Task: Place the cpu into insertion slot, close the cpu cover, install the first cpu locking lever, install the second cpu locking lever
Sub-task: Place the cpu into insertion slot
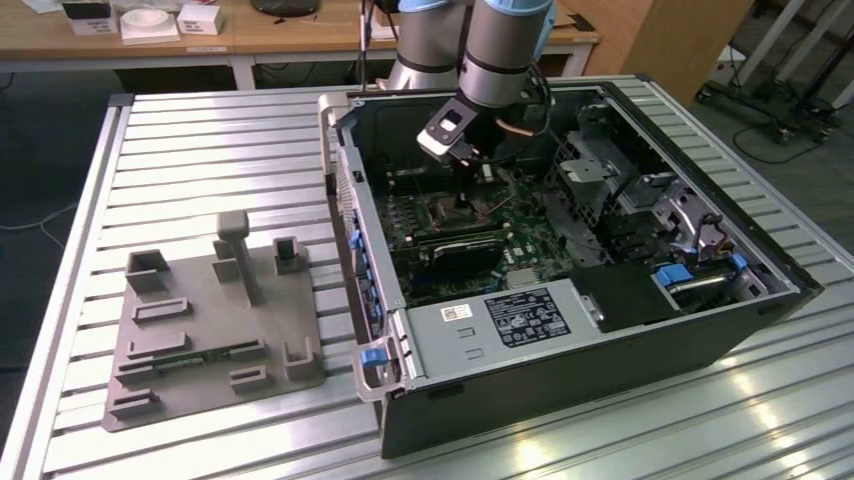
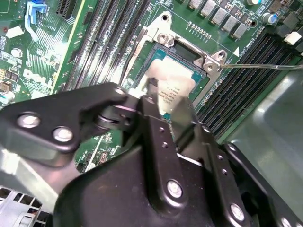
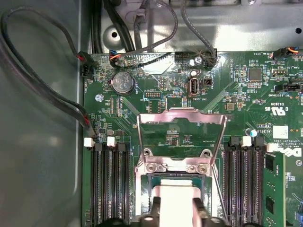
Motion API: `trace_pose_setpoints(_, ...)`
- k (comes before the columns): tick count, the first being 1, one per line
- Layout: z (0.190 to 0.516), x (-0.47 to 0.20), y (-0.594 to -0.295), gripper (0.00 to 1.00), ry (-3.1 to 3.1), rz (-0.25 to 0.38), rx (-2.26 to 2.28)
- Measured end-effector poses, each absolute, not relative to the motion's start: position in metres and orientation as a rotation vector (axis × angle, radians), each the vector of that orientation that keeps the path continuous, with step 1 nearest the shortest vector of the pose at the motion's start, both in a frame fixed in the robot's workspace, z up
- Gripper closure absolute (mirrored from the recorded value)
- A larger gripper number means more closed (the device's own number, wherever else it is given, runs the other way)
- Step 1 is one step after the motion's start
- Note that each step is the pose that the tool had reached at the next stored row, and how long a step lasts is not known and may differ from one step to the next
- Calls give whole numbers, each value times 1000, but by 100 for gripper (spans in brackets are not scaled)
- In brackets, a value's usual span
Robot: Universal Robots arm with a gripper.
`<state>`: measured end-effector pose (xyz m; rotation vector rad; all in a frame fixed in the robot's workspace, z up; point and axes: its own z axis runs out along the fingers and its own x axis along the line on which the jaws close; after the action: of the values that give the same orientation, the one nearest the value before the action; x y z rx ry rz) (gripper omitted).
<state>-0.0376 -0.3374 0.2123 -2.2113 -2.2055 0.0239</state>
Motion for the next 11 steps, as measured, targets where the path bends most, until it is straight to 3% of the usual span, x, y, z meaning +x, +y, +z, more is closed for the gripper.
trace_pose_setpoints(1,214,-38,-337,64,-2205,24,-2211)
trace_pose_setpoints(3,215,-38,-337,76,-2205,24,-2211)
trace_pose_setpoints(5,215,-38,-338,76,-2205,24,-2211)
trace_pose_setpoints(6,215,-38,-338,82,-2205,24,-2211)
trace_pose_setpoints(11,214,-38,-339,82,-2207,29,-2213)
